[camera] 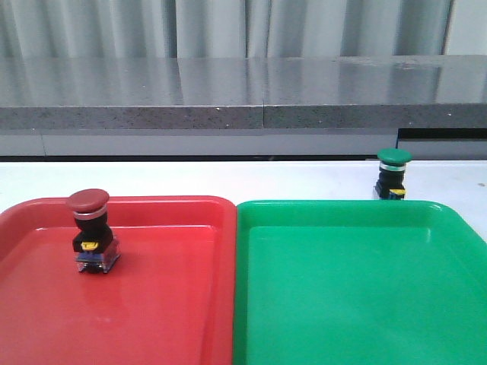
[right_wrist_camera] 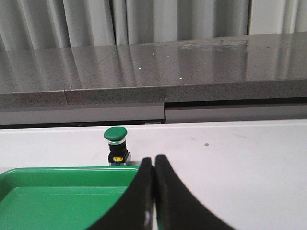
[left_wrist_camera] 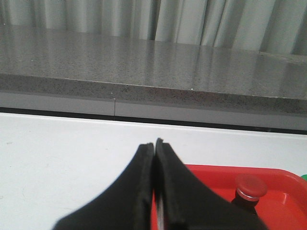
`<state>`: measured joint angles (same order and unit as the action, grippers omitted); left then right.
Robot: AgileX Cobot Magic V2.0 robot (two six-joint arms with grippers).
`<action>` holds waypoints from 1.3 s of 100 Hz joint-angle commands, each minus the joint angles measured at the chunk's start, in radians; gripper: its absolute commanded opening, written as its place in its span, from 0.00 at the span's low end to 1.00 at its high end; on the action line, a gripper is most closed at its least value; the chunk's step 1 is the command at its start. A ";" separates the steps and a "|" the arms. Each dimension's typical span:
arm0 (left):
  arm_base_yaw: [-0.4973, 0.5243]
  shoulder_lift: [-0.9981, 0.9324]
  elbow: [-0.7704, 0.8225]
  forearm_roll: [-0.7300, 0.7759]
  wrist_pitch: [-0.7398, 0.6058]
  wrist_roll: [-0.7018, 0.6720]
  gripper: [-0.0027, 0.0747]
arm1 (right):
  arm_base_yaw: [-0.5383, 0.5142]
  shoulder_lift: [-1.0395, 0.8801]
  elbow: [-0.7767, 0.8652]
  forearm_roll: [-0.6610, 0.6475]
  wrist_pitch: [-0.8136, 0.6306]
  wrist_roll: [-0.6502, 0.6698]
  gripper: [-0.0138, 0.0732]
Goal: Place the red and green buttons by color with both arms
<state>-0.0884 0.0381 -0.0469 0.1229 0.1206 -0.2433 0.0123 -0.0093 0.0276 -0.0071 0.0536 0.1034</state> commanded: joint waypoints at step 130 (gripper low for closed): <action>0.007 -0.074 0.089 -0.006 -0.109 -0.003 0.01 | 0.000 -0.022 -0.015 -0.010 -0.083 -0.002 0.08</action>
<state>-0.0844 -0.0050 0.0014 0.1211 0.0941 -0.2433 0.0123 -0.0093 0.0276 -0.0071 0.0536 0.1034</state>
